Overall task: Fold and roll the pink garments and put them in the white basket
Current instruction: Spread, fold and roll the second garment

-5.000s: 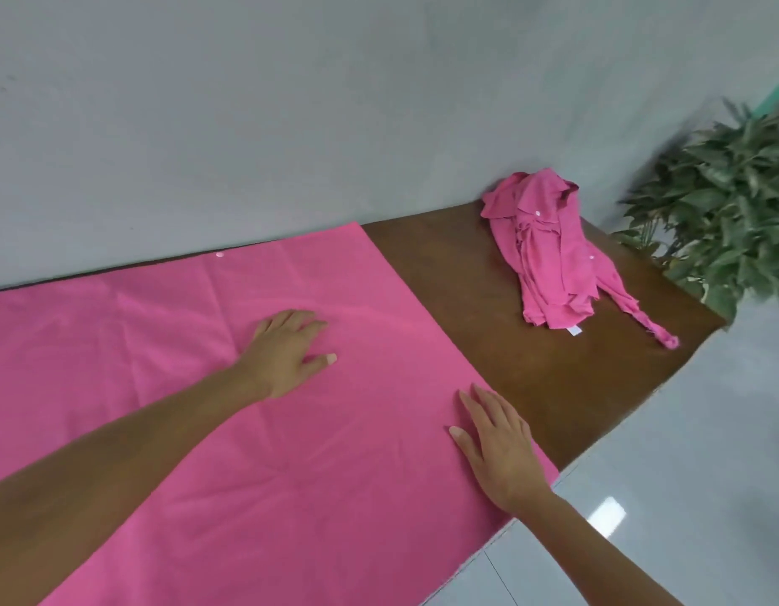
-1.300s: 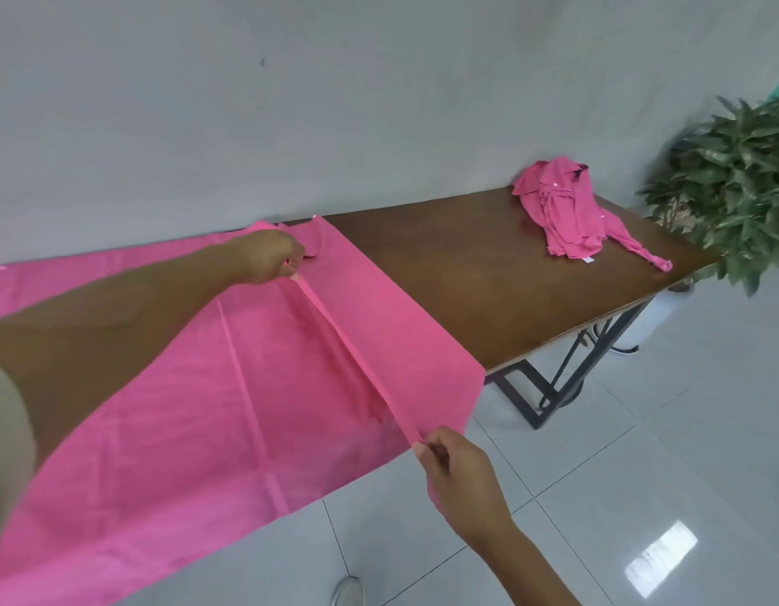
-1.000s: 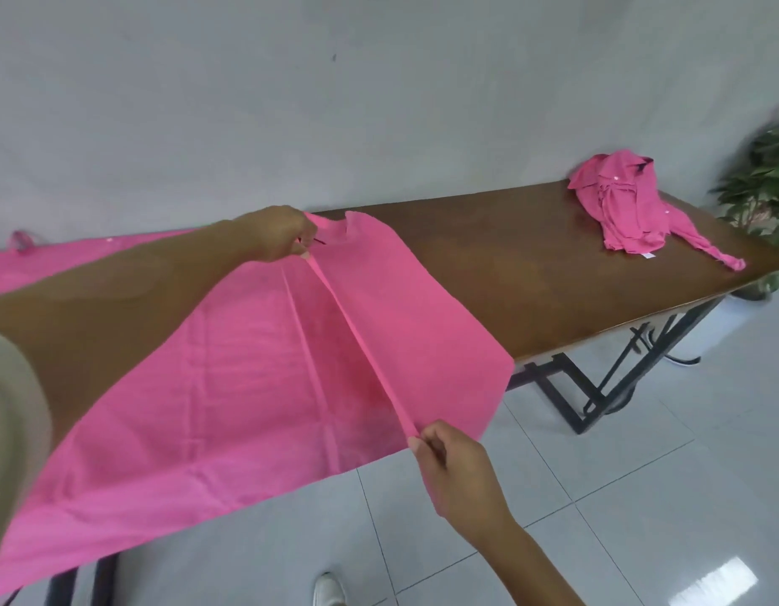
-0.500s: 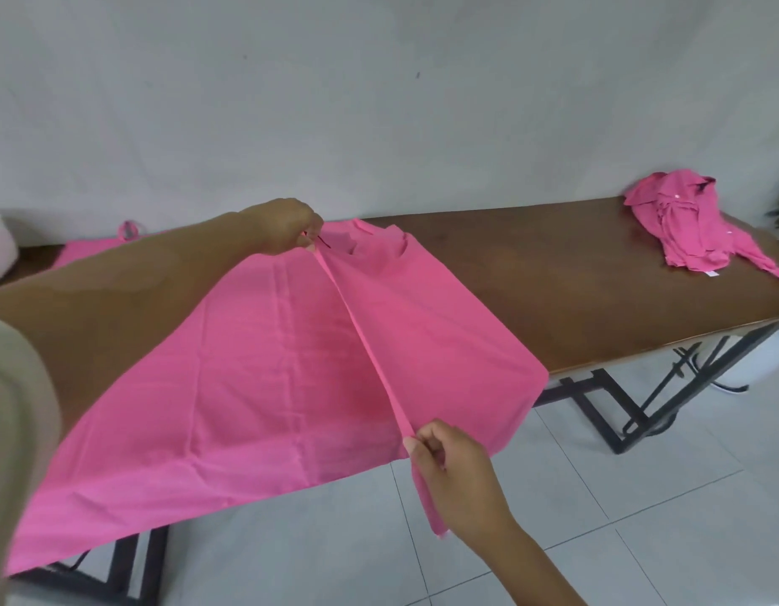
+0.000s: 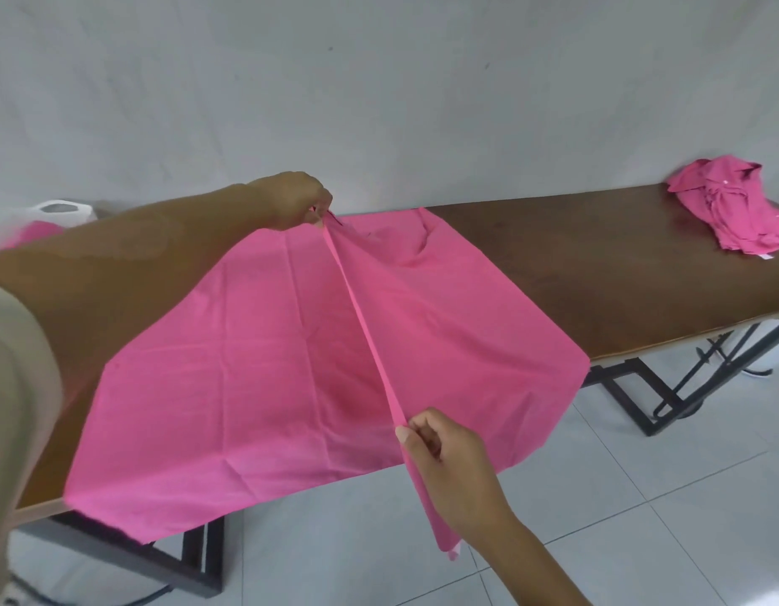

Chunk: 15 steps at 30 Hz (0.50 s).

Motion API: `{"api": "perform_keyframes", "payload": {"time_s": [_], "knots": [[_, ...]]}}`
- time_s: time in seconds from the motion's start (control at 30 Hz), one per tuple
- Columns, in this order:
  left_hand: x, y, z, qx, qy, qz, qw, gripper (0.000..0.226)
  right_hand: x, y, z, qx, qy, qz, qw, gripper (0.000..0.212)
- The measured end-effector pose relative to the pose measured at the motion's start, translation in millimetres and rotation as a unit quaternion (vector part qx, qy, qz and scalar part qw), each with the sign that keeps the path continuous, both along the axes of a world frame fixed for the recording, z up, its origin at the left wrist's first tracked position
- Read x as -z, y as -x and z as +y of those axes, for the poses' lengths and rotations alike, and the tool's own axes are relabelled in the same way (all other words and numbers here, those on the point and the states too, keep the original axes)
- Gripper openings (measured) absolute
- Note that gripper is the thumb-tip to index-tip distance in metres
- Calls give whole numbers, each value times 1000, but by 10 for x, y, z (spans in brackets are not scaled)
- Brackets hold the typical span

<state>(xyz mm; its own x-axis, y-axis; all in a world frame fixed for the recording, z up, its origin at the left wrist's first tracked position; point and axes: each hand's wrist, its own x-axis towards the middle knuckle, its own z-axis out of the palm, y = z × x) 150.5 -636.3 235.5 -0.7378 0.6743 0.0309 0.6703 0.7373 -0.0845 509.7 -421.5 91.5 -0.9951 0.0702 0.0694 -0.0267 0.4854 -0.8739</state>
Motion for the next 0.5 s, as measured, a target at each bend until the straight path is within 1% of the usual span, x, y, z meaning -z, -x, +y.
{"api": "perform_keyframes", "payload": {"time_s": [0.23,0.5], "knots": [[-42,-24,-631,14,-3,17,1000,7,-17,-4,-769,-13,4,6,1000,27],[-93,-59,-1276,-4,12,30,999,12,-93,97,-1392,-57,-9,19,998,25]]}}
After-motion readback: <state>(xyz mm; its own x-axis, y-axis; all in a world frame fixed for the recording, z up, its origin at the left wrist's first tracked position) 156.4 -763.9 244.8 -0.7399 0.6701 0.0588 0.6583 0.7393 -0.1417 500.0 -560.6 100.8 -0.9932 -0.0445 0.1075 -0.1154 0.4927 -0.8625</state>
